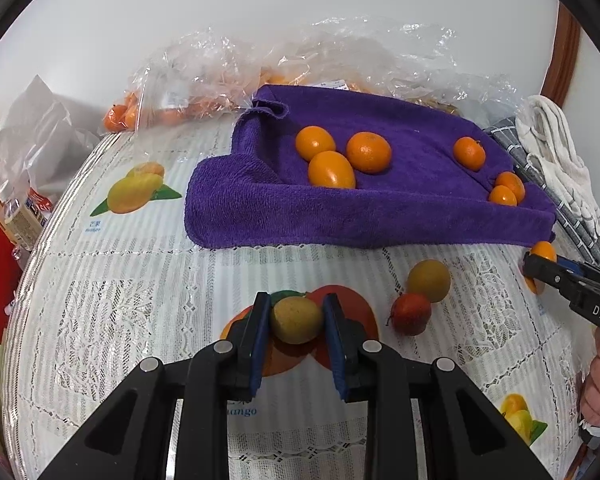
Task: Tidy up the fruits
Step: 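Lift both held fruits and carry them over the purple towel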
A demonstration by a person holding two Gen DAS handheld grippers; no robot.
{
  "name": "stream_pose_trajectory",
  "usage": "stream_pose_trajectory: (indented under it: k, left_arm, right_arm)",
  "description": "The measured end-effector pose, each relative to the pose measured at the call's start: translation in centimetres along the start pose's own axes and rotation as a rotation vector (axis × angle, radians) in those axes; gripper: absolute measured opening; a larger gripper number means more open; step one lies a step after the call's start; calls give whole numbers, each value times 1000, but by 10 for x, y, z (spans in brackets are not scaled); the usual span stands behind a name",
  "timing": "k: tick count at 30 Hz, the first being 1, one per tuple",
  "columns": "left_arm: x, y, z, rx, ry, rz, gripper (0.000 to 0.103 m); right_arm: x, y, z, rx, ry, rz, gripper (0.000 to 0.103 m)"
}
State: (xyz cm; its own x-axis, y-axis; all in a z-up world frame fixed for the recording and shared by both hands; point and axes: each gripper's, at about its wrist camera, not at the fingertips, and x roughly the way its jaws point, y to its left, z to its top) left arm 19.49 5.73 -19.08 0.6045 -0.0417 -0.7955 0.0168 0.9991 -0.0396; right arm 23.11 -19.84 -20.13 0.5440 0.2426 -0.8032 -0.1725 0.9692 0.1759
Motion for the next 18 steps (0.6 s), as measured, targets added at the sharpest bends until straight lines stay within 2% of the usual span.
stream_pose_trajectory:
  k: [4, 10, 12, 16, 18]
  left_arm:
    - [-6, 5, 1, -30, -40, -10, 25]
    - [-26, 5, 4, -40, -143, -17, 25]
    - [-33, 3, 5, -28, -177, -3, 25]
    - [-51, -5, 2, 43, -245, 85, 25]
    - [-60, -7, 5, 50, -253, 76, 25]
  right_arm:
    - [-8, -5, 2, 30, -38, 4, 35]
    - [-22, -9, 7, 60, -103, 4, 35]
    - [-26, -10, 7, 58, -117, -2, 35]
    - [-30, -9, 11, 59, -134, -1, 35]
    - [-33, -6, 16, 54, -136, -13, 35]
